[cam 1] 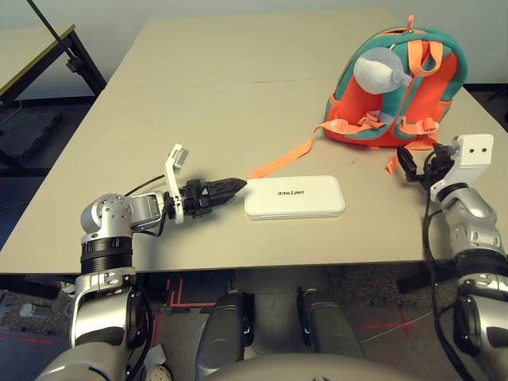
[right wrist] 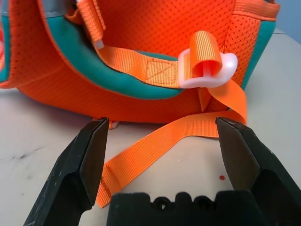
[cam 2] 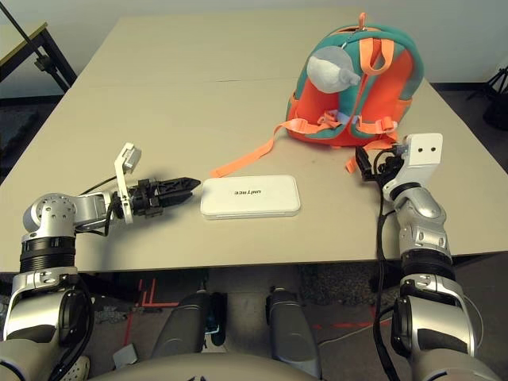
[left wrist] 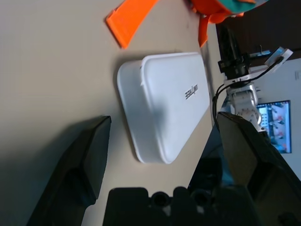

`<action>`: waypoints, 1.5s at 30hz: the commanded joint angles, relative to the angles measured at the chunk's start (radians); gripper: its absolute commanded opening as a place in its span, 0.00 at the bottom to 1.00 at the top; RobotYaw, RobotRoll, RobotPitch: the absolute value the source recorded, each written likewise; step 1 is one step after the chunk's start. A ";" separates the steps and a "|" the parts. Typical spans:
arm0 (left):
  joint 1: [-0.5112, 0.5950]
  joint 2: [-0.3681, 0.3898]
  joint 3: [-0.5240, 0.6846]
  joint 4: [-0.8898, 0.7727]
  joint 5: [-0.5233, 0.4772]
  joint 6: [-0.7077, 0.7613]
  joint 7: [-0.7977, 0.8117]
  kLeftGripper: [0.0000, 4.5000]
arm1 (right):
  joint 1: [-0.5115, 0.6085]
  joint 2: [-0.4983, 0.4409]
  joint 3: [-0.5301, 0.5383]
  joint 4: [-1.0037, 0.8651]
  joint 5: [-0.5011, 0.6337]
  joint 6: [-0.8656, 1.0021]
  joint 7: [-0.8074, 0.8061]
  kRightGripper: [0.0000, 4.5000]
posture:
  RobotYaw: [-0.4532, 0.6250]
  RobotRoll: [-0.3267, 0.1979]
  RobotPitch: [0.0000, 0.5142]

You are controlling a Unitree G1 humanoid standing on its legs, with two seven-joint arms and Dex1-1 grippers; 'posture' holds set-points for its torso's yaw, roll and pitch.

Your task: Put the pencil case into the backpack and zip it.

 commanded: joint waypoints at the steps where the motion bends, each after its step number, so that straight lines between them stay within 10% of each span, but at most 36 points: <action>1: -0.001 -0.004 -0.025 0.049 0.025 -0.001 -0.023 1.00 | 0.022 0.004 0.009 -0.027 -0.010 0.017 0.004 0.99 | 0.27 0.62 0.19; 14: -0.040 -0.015 -0.070 0.132 0.073 -0.021 -0.076 1.00 | 0.087 -0.067 0.116 -0.123 -0.078 0.156 0.138 0.96 | 0.26 0.62 0.19; 26: -0.031 -0.020 -0.066 0.127 0.085 -0.021 -0.081 1.00 | 0.208 -0.143 0.277 -0.404 -0.060 0.417 0.415 0.01 | 0.27 0.62 0.21; 45: -0.009 -0.043 -0.054 0.088 0.084 0.002 -0.065 1.00 | 0.237 -0.023 0.325 -0.619 0.033 0.618 0.446 0.01 | 0.27 0.62 0.23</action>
